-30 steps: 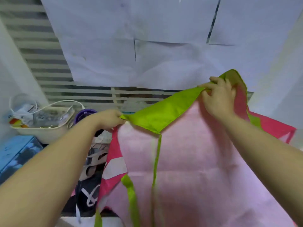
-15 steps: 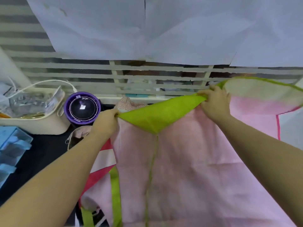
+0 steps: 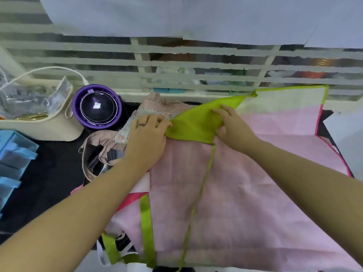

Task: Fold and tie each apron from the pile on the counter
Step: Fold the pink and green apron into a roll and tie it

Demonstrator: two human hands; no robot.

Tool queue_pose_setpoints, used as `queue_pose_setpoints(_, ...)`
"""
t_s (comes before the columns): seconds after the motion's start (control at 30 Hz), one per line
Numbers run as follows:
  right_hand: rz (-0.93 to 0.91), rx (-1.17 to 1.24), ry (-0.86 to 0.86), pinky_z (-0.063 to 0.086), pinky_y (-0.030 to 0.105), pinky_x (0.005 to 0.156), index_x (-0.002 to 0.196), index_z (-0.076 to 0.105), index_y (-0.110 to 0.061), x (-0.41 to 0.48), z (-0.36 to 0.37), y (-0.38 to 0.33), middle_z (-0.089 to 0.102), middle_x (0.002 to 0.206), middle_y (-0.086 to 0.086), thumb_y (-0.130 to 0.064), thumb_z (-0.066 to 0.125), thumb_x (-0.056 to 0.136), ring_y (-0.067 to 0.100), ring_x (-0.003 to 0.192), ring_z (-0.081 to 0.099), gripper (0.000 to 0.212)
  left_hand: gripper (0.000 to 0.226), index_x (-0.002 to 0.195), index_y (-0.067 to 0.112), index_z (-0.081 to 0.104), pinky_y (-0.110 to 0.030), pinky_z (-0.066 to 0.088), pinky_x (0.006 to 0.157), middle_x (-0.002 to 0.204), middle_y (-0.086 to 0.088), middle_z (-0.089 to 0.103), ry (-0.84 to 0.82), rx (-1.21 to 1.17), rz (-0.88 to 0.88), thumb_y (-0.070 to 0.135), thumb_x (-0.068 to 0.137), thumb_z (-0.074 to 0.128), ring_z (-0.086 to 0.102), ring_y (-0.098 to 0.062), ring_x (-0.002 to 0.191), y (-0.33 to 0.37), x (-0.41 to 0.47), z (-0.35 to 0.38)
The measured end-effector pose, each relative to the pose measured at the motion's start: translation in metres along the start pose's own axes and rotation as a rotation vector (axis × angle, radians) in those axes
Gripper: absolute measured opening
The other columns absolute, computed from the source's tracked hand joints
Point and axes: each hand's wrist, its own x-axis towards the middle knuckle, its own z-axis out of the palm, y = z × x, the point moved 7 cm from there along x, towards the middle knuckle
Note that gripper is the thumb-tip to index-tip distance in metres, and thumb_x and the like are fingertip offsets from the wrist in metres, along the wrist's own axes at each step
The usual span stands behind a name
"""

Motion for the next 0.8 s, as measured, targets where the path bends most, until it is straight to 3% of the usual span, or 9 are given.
queue_pose_setpoints(0.1, -0.003, -0.13, -0.047, 0.044, 0.048, 0.095, 0.148, 0.029, -0.017, 0.016, -0.004, 0.001, 0.009, 0.159, 0.013, 0.0, 0.052, 0.087, 0.041, 0.121, 0.048, 0.068, 0.015, 0.082, 0.016, 0.065, -0.037, 0.041, 0.075, 0.084, -0.004, 0.063, 0.077, -0.12, 0.126, 0.021, 0.082, 0.051, 0.059, -0.029, 0.076, 0.022, -0.004, -0.01)
queue_pose_setpoints(0.2, 0.016, -0.215, -0.029, 0.045, 0.049, 0.093, 0.15, 0.023, -0.016, 0.025, -0.012, 0.005, 0.002, 0.16, 0.012, 0.012, 0.043, 0.082, 0.044, 0.123, 0.046, 0.076, 0.021, 0.076, 0.016, 0.062, -0.035, 0.041, 0.066, 0.071, 0.0, 0.061, -0.001, -0.197, 0.212, 0.026, 0.084, 0.046, 0.058, -0.025, 0.064, 0.041, -0.013, -0.005)
queue_pose_setpoints(0.27, 0.014, -0.26, 0.012, 0.045, 0.048, 0.093, 0.149, 0.024, -0.015, 0.03, -0.021, 0.006, 0.014, 0.158, 0.013, 0.016, 0.041, 0.08, 0.041, 0.124, 0.045, 0.077, 0.028, 0.079, 0.017, 0.065, -0.035, 0.044, 0.064, 0.074, 0.0, 0.065, -0.175, -0.26, 0.172, 0.032, 0.087, 0.043, 0.062, -0.025, 0.068, 0.046, -0.016, 0.002)
queue_pose_setpoints(0.37, -0.007, -0.397, 0.073, 0.047, 0.044, 0.088, 0.133, 0.052, -0.011, 0.041, -0.036, 0.002, 0.051, 0.13, 0.018, 0.012, 0.043, 0.082, 0.036, 0.113, 0.052, 0.056, 0.032, 0.102, 0.016, 0.069, -0.031, 0.048, 0.076, 0.1, -0.001, 0.07, -0.661, -0.438, -0.011, 0.041, 0.096, 0.049, 0.063, -0.019, 0.09, 0.052, -0.023, 0.03)
queue_pose_setpoints(0.47, -0.097, -0.475, 0.154, 0.048, 0.039, 0.077, 0.098, 0.069, -0.006, 0.041, -0.063, -0.017, 0.065, 0.1, 0.015, 0.005, 0.049, 0.081, 0.034, 0.095, 0.056, 0.029, 0.041, 0.102, 0.014, 0.064, -0.027, 0.043, 0.082, 0.103, -0.005, 0.066, -0.877, -1.092, -0.509, 0.05, 0.091, 0.049, 0.057, -0.016, 0.092, 0.056, -0.026, 0.04)
queue_pose_setpoints(0.57, -0.3, -0.565, 0.213, 0.038, 0.039, 0.09, 0.089, 0.069, -0.007, 0.016, -0.089, -0.049, 0.067, 0.099, 0.013, -0.012, 0.057, 0.083, 0.032, 0.111, 0.048, 0.015, 0.057, 0.106, 0.018, 0.06, -0.037, 0.049, 0.087, 0.109, -0.005, 0.063, -0.782, -1.627, -0.991, 0.064, 0.074, 0.05, 0.059, -0.022, 0.099, 0.048, -0.017, 0.042)
queue_pose_setpoints(0.67, -0.333, -0.658, 0.002, 0.009, 0.045, 0.116, 0.081, 0.064, -0.014, -0.016, -0.1, -0.07, 0.066, 0.107, 0.01, -0.028, 0.054, 0.082, 0.026, 0.128, 0.042, 0.017, 0.04, 0.097, 0.015, 0.062, -0.042, 0.05, 0.084, 0.098, -0.007, 0.064, -0.545, -1.846, -1.247, 0.053, 0.085, 0.057, 0.059, -0.024, 0.095, 0.037, -0.003, 0.04)
queue_pose_setpoints(0.73, -0.281, -0.703, -0.26, 0.002, 0.05, 0.119, 0.075, 0.056, -0.021, -0.041, -0.093, -0.077, 0.063, 0.086, 0.0, -0.033, 0.046, 0.084, 0.019, 0.099, 0.056, 0.018, 0.026, 0.08, 0.015, 0.059, -0.039, 0.049, 0.081, 0.088, -0.006, 0.061, -0.503, -1.904, -1.296, 0.038, 0.092, 0.056, 0.058, -0.023, 0.09, 0.038, 0.006, 0.034)
queue_pose_setpoints(0.8, -0.25, -0.707, -0.439, 0.02, 0.05, 0.114, 0.066, 0.043, -0.022, -0.066, -0.083, -0.082, 0.05, 0.067, -0.005, -0.035, 0.042, 0.087, 0.013, 0.065, 0.045, 0.025, 0.027, 0.069, 0.016, 0.053, -0.033, 0.05, 0.074, 0.074, -0.004, 0.056, -0.499, -1.974, -1.255, 0.027, 0.093, 0.052, 0.058, -0.02, 0.074, 0.045, 0.015, 0.025)
